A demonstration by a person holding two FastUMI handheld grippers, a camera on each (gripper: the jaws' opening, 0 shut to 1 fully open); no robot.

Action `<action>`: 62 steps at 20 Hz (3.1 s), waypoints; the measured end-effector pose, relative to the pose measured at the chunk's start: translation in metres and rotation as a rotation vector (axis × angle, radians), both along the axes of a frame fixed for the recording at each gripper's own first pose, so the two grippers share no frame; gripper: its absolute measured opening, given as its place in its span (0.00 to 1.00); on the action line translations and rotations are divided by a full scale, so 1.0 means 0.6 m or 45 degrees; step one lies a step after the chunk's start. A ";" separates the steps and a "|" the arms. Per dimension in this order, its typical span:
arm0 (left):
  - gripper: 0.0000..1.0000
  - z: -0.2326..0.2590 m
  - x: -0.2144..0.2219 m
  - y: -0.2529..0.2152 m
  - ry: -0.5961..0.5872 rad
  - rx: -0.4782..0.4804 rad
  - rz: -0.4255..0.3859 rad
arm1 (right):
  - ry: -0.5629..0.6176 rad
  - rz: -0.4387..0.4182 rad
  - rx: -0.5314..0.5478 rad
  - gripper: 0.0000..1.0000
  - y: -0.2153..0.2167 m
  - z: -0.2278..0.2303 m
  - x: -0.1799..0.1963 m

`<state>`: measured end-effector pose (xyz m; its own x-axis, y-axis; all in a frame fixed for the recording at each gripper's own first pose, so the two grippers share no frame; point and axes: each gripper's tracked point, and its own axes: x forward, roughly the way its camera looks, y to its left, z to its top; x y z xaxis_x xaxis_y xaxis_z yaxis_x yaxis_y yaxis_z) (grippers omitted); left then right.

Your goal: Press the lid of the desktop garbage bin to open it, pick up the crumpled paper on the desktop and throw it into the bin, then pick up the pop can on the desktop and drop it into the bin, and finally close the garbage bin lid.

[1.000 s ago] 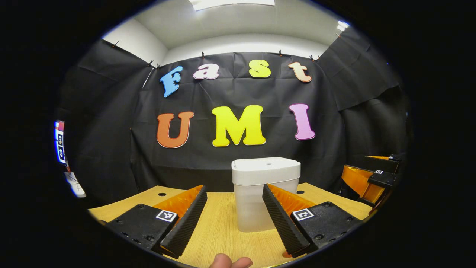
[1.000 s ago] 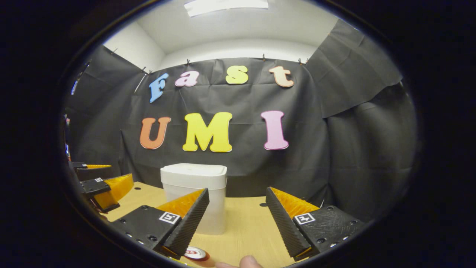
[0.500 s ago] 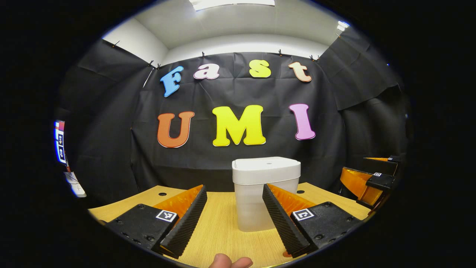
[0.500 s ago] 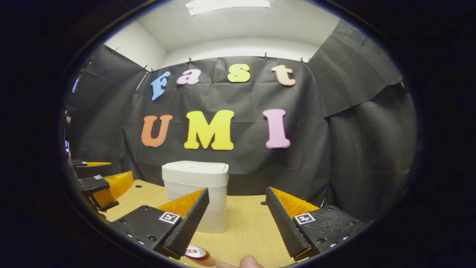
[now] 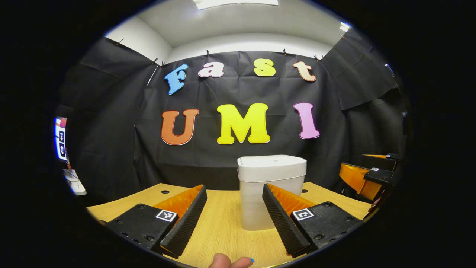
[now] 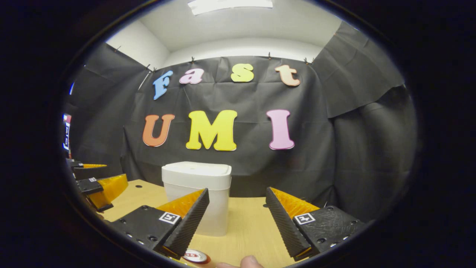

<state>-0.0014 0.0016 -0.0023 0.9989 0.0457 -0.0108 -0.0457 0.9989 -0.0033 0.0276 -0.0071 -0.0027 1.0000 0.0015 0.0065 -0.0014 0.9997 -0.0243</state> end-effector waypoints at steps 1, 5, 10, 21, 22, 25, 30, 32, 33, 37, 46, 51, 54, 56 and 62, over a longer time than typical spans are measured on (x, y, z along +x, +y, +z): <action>0.97 -0.002 -0.001 0.002 0.005 -0.005 0.004 | 0.007 0.009 0.002 0.97 0.006 0.001 0.011; 0.97 -0.008 -0.006 0.012 0.024 -0.003 0.016 | 0.003 0.070 0.016 0.97 0.041 0.047 0.070; 0.97 -0.008 -0.011 0.030 0.026 -0.001 0.055 | 0.028 0.122 -0.043 0.95 0.089 0.077 0.161; 0.97 -0.009 -0.015 0.075 0.035 0.017 0.128 | 0.190 0.225 0.020 0.60 0.148 0.051 0.259; 0.97 -0.010 -0.014 0.075 0.039 0.015 0.126 | 0.191 0.220 0.014 0.53 0.149 0.052 0.262; 0.97 -0.015 -0.013 0.079 0.049 0.014 0.124 | 0.204 0.209 0.007 0.19 0.153 0.049 0.269; 0.97 -0.019 -0.012 0.082 0.059 0.019 0.125 | 0.234 0.229 0.011 0.00 0.165 0.038 0.278; 0.97 -0.018 -0.010 0.084 0.059 0.019 0.126 | 0.244 0.236 0.013 0.00 0.166 0.032 0.276; 0.97 -0.020 -0.011 0.085 0.059 0.017 0.127 | 0.256 0.235 0.010 0.00 0.166 0.026 0.280; 0.97 -0.028 -0.006 0.086 0.070 0.011 0.125 | 0.342 0.262 0.056 0.01 0.167 -0.001 0.282; 0.97 -0.039 -0.010 0.076 0.102 0.007 0.116 | 0.203 0.237 -0.042 0.07 0.160 0.028 0.278; 0.97 -0.037 -0.012 0.074 0.100 0.007 0.123 | 0.053 0.239 0.094 0.76 0.135 0.095 0.251; 0.97 -0.040 -0.010 0.067 0.099 -0.010 0.112 | -0.025 0.203 0.088 0.93 0.119 0.119 0.228; 0.97 -0.040 -0.010 0.060 0.097 -0.027 0.099 | -0.066 0.190 0.084 0.96 0.112 0.129 0.211; 0.97 -0.043 -0.007 0.042 0.097 -0.018 0.067 | -0.143 0.146 0.024 0.96 0.081 0.137 0.152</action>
<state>-0.0054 0.0269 -0.0283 0.9914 0.0975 -0.0874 -0.0989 0.9950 -0.0120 0.1188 0.0417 0.0793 0.9862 0.1145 0.1193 -0.1139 0.9934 -0.0123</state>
